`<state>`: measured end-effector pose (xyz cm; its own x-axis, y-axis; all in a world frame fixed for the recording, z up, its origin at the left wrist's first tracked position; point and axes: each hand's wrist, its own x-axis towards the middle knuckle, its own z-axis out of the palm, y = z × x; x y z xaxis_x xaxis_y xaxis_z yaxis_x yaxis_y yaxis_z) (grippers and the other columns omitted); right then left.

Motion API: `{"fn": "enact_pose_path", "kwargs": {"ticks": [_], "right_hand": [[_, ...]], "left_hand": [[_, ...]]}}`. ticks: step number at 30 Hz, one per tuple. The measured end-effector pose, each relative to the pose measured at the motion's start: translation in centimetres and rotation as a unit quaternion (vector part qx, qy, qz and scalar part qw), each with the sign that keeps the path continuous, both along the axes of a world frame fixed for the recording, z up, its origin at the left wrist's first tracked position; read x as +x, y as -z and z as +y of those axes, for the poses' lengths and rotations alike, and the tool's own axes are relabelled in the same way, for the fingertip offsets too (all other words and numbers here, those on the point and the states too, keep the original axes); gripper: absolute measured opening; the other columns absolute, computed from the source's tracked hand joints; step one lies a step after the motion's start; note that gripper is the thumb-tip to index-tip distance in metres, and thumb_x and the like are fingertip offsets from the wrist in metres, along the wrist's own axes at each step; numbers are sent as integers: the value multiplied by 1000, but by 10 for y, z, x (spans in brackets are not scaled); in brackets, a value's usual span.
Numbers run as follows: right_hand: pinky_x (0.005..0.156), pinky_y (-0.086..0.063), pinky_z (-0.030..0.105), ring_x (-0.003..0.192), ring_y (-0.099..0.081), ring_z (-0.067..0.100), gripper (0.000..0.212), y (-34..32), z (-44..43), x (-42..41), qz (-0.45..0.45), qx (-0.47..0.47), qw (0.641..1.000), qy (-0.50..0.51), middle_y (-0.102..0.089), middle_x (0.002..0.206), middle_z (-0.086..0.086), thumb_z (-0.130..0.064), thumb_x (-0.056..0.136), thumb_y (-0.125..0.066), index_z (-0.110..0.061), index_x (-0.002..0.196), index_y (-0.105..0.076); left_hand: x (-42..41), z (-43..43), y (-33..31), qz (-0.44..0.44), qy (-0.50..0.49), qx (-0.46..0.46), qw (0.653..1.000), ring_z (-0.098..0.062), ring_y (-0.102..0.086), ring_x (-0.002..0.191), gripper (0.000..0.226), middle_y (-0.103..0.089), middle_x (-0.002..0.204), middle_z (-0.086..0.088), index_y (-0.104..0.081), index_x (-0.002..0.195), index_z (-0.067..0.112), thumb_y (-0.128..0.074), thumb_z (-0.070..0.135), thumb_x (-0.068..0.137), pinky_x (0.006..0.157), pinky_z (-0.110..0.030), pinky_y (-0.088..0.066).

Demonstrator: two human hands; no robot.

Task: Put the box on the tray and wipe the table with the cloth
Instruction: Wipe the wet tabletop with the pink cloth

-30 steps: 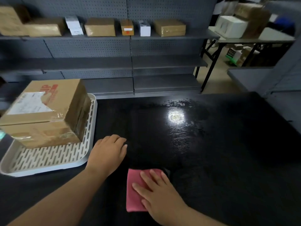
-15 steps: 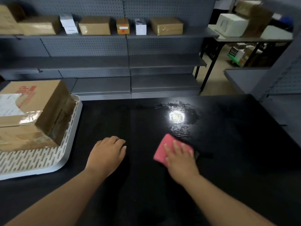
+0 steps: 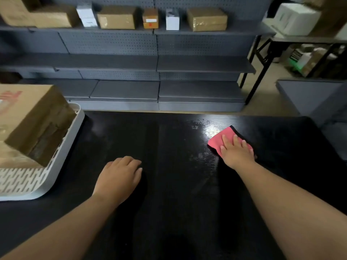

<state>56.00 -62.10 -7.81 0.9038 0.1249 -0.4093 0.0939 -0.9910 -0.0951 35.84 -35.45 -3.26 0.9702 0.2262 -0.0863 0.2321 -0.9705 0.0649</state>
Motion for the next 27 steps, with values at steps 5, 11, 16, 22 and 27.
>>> {"fn": "enact_pose_path", "kwargs": {"ticks": [5,11,16,22,27], "right_hand": [[116,0,53,146,3,34,55,1,93,-21,-13,24,990,-135,7,160,4,-39,99,-23,-34,149,-2],[116,5,48,147,6,27,51,-3,113,-96,-17,81,921,-381,6,161,0,-39,100,-21,-38,148,-5],[115,-12,47,146,-11,28,51,4,55,-19,-88,14,958,-271,-7,161,2,-43,98,-20,-38,148,-12],[117,-5,52,147,2,31,54,-2,92,57,3,-10,998,-62,6,161,1,-41,99,-20,-37,149,0],[117,0,54,146,7,31,56,-5,185,41,6,7,993,-120,11,160,2,-38,101,-24,-35,149,3]], "left_hand": [[2,8,3,7,-39,9,999,-13,-47,120,41,-51,131,7,-48,132,27,-32,40,97,99,-30,-35],[13,14,3,20,-80,9,997,-11,-47,120,40,-51,131,8,-48,131,29,-32,41,96,100,-31,-36],[17,20,0,16,-78,2,997,-10,-46,121,41,-51,132,9,-46,132,29,-32,40,96,102,-29,-35],[10,43,3,20,-83,-11,996,-8,-42,125,41,-47,135,11,-42,134,31,-29,41,97,104,-28,-32],[-8,70,3,8,-92,-18,996,-9,-43,124,40,-49,133,11,-45,133,31,-31,41,97,103,-29,-33]]}}
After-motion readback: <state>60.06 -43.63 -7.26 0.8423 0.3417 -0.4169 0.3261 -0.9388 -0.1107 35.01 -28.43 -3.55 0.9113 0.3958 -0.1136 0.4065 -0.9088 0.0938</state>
